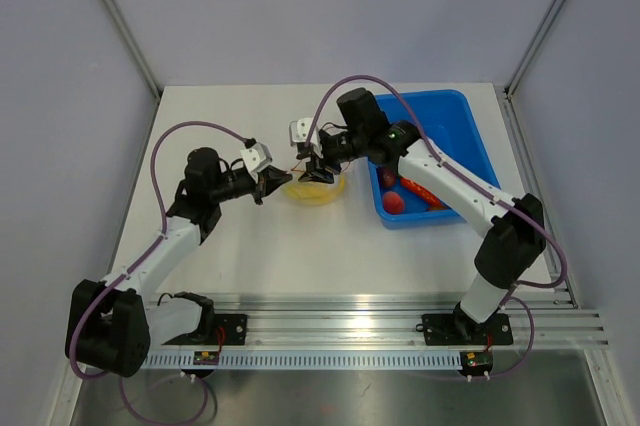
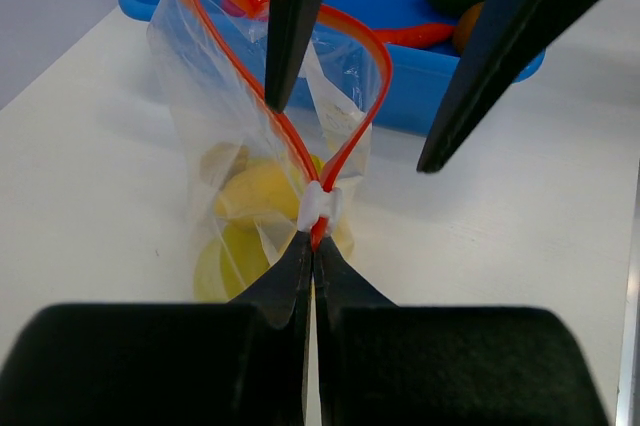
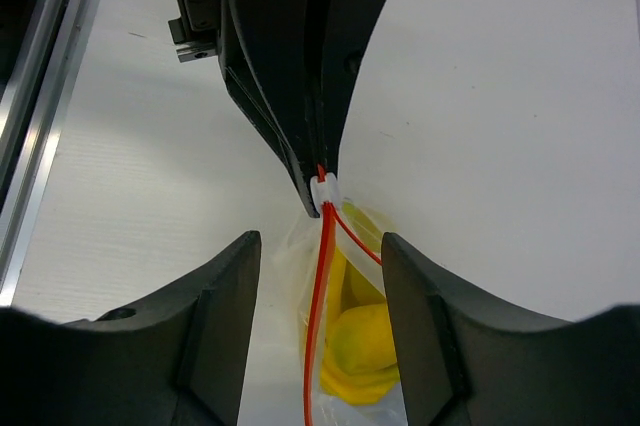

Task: Place the food in the zip-top bag and seal the zipper
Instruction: Zip the zipper food storage bag at the center of the board.

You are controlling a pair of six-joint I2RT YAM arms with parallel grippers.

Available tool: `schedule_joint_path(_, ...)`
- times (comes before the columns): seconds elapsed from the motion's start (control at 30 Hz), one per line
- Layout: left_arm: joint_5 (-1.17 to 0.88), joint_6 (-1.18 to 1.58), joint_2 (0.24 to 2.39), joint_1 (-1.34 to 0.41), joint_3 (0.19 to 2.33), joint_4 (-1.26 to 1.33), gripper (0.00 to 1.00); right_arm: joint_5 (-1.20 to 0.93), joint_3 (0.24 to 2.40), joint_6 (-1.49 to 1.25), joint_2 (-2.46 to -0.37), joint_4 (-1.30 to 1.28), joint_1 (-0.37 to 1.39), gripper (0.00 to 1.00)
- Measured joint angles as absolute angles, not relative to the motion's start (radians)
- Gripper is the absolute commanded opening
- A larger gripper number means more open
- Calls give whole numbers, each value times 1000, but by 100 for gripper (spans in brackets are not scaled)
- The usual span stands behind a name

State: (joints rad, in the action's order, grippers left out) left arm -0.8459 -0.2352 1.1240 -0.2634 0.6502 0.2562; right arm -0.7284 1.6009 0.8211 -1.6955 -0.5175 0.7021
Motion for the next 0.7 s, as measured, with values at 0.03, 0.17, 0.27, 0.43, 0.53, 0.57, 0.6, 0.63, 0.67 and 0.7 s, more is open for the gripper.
schedule_joint_path(0.03, -849, -235, 1126, -263, 652, 256, 0, -729, 1603, 826, -1704, -523, 709, 58)
schedule_joint_path(0.17, -857, -235, 1128, -262, 653, 256, 0, -731, 1636, 836, -1748, -540, 728, 56)
schedule_joint_path(0.27, -858, -235, 1129, -260, 653, 256, 0, -747, 1668, 837, -1776, -553, 730, 50)
schedule_joint_path(0.43, -860, -235, 1129, -253, 653, 256, 0, -759, 1691, 835, -1793, -556, 731, 45)
schedule_joint_path(0.53, -862, -235, 1129, -250, 653, 256, 0, -765, 1691, 832, -1799, -556, 731, 40)
schedule_joint_path(0.57, -862, -235, 1129, -249, 653, 256, 0, -767, 1691, 831, -1801, -556, 731, 40)
schedule_joint_path(0.6, -863, -235, 1129, -249, 653, 256, 0, -768, 1691, 830, -1802, -556, 731, 40)
schedule_joint_path(0.63, -864, -235, 1129, -248, 653, 256, 0, -770, 1691, 830, -1803, -556, 731, 40)
schedule_joint_path(0.67, -865, -235, 1129, -247, 653, 256, 0, -772, 1691, 829, -1804, -556, 731, 38)
schedule_joint_path(0.7, -865, -235, 1129, -246, 653, 256, 0, -772, 1692, 827, -1805, -555, 731, 33)
